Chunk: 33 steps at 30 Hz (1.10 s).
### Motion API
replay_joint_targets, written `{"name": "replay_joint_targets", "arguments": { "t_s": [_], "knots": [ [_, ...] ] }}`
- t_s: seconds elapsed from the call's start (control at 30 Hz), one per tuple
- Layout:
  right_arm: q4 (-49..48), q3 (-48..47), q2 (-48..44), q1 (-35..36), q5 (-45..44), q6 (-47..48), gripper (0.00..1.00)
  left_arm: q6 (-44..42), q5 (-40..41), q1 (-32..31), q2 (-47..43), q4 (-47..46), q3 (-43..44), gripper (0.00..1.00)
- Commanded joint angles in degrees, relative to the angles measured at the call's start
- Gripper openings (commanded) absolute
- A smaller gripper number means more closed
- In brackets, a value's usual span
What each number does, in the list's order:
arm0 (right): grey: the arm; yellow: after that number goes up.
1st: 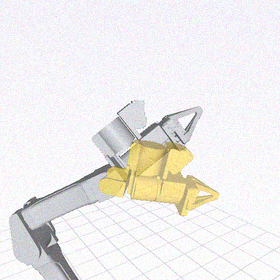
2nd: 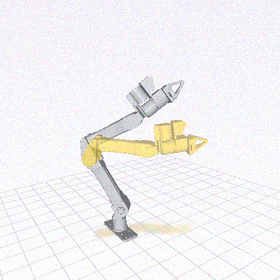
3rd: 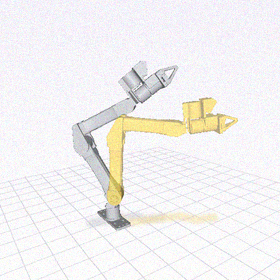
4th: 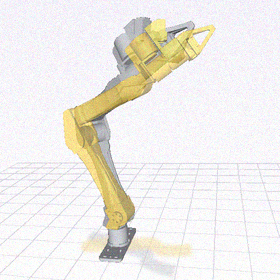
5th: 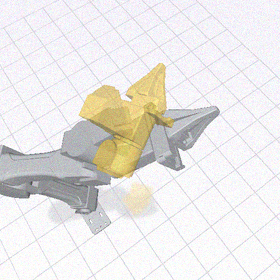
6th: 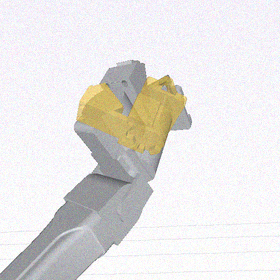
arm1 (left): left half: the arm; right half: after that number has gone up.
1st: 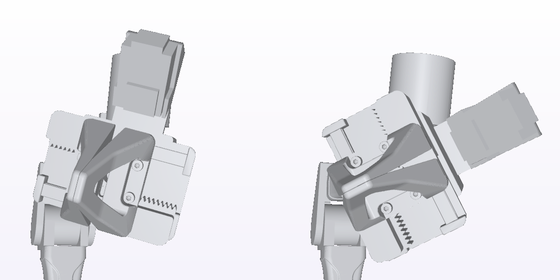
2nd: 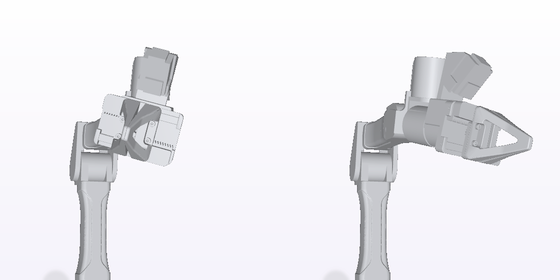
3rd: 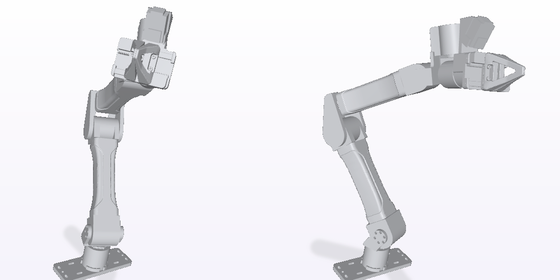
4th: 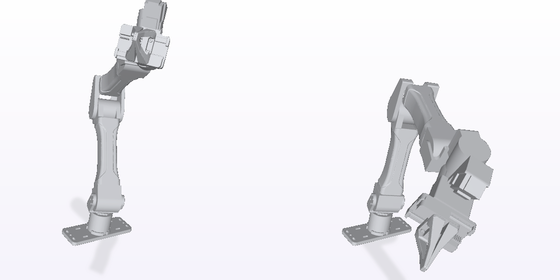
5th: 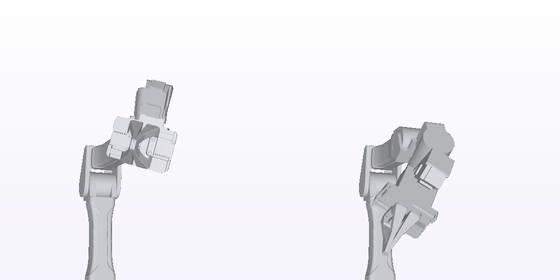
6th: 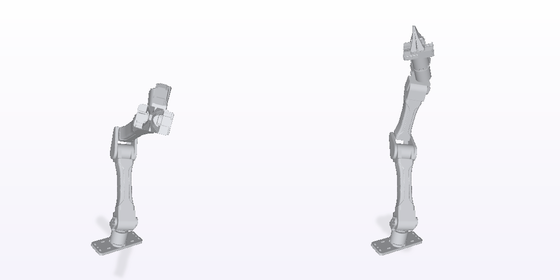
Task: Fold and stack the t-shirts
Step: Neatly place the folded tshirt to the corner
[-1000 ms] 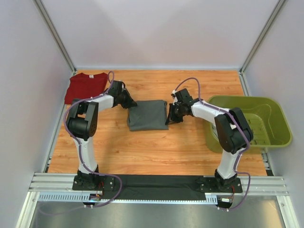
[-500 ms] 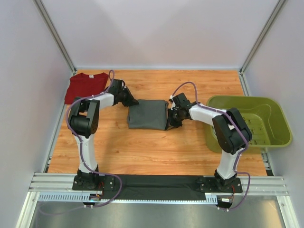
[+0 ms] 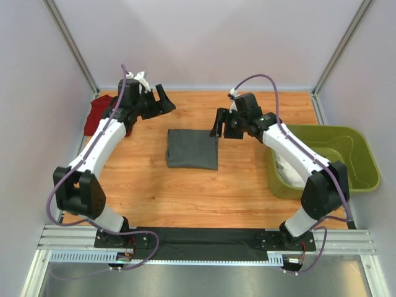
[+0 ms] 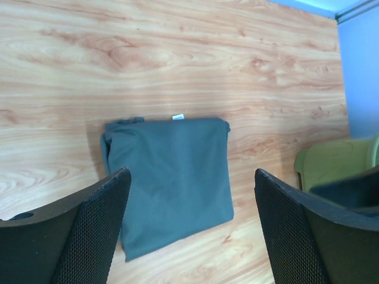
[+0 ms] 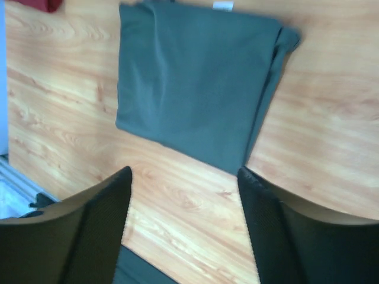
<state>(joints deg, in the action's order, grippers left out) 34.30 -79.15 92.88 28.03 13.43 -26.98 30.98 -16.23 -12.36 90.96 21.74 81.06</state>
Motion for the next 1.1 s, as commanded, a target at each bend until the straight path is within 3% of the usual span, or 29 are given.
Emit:
{"name": "replay_joint_targets", "arguments": {
  "t_s": [0.0, 0.07, 0.2, 0.6, 0.83, 1.07],
  "knots": [
    [3.9, -2.6, -3.6, -2.0, -6.9, -0.3, 0.76, -3.5, 2.7, 0.1, -2.8, 5.0, -8.3, 0.91],
    [5.1, -3.3, -4.3, -3.3, -7.8, -0.5, 0.86, -3.3, 2.3, 0.1, -3.2, 2.7, -11.7, 0.91],
    [8.0, -3.9, -4.6, -8.2, -7.3, -0.6, 0.92, -2.2, 1.7, 0.2, -3.1, -5.7, -20.8, 0.92],
    [11.4, -1.7, -10.6, -12.7, -8.7, -0.1, 0.93, 2.1, -6.7, 0.2, 8.4, -20.6, -23.4, 0.89],
    [13.2, -1.6, -12.2, -14.0, -10.4, 0.2, 0.93, 3.5, -7.7, 0.2, 11.1, -23.3, -24.5, 0.86],
    [13.2, -1.4, -12.1, -14.3, -10.8, -0.6, 0.93, 4.2, -10.1, 0.1, 14.9, -25.3, -24.7, 0.73]
  ]
}}
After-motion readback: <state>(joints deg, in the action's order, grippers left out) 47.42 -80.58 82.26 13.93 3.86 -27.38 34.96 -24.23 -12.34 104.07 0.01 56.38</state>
